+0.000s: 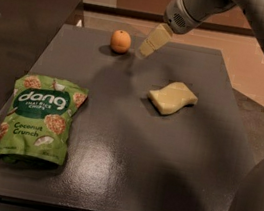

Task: Pick orange

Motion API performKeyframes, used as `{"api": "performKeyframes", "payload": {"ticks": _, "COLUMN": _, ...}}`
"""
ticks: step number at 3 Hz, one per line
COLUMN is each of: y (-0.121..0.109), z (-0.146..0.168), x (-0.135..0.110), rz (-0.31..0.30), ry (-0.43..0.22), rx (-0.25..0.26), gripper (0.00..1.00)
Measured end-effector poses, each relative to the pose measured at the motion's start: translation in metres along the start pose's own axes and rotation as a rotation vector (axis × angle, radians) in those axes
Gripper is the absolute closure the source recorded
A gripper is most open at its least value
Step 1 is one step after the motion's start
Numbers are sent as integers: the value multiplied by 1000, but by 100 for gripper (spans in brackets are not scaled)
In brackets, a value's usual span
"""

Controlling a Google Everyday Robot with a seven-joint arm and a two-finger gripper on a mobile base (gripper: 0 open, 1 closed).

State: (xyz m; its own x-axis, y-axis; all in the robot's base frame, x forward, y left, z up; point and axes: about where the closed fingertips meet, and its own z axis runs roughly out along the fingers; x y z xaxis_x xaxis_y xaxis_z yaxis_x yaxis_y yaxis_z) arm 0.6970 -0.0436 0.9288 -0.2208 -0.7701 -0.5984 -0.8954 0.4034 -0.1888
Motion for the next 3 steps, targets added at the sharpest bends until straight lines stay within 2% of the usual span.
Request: {"api": "performKeyframes", "payload": {"ticks": 3, "y": -18, "z": 61, "x": -28, "rz": 77, "ry": -74, "rx": 4, "gripper": 0}}
